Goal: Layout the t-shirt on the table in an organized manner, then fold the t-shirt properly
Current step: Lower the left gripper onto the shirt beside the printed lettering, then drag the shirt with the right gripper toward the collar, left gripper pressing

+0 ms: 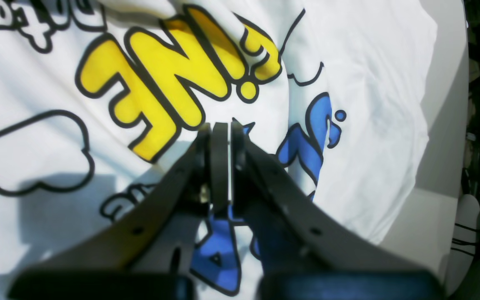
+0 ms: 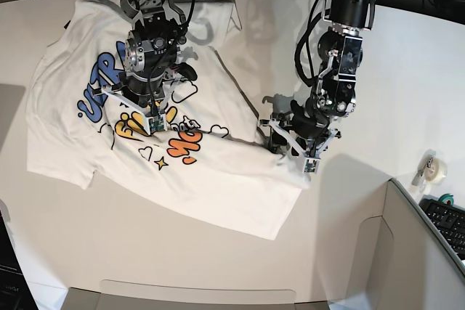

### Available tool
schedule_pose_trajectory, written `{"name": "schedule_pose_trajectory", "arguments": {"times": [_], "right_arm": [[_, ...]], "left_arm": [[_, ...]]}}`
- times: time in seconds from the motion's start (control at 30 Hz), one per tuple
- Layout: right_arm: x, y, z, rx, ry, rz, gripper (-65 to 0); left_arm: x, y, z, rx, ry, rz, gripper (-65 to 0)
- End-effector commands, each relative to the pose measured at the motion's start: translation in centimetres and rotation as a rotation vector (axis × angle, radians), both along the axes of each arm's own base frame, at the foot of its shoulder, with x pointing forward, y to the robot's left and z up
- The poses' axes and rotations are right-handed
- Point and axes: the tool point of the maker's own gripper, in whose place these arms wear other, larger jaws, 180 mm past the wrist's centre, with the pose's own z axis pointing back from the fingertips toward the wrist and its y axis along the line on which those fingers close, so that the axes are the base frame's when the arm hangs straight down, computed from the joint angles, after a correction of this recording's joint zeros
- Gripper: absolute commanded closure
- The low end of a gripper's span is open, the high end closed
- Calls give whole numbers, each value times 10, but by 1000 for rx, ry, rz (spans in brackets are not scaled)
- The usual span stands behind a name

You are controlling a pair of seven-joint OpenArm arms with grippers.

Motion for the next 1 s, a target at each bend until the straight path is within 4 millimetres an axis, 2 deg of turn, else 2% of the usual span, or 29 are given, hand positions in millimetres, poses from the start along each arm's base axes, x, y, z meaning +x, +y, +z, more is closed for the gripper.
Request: {"name": "schedule_pose_trajectory", "arguments": {"times": [0.0, 0.13, 0.2, 0.3, 0.47, 0.7, 0.8, 0.97], "right_arm": [[6, -1, 10, -7, -39, -1, 0], [6, -1, 10, -7, -39, -1, 0], [6, -1, 10, -7, -39, -3, 0], [7, -3, 11, -10, -42, -7, 0], [7, -4, 10, -14, -41, -8, 0], [7, -5, 0, -24, -10, -5, 0], [7, -5, 0, -24, -8, -6, 0], [7, -6, 0, -27, -8, -7, 0]], "left_arm": [[13, 2, 14, -6, -42, 6, -233], [15, 5, 5, -2, -14, 14, 0], [15, 5, 7, 0, -22, 11, 0], [18, 2, 26, -1, -71, 0, 0], [5, 9, 68, 40, -194, -30, 0], [-16, 10, 95, 118, -146, -100, 0], [-23, 20, 104, 184, -119, -128, 0], [-23, 38, 133, 299, -101, -152, 0]]}}
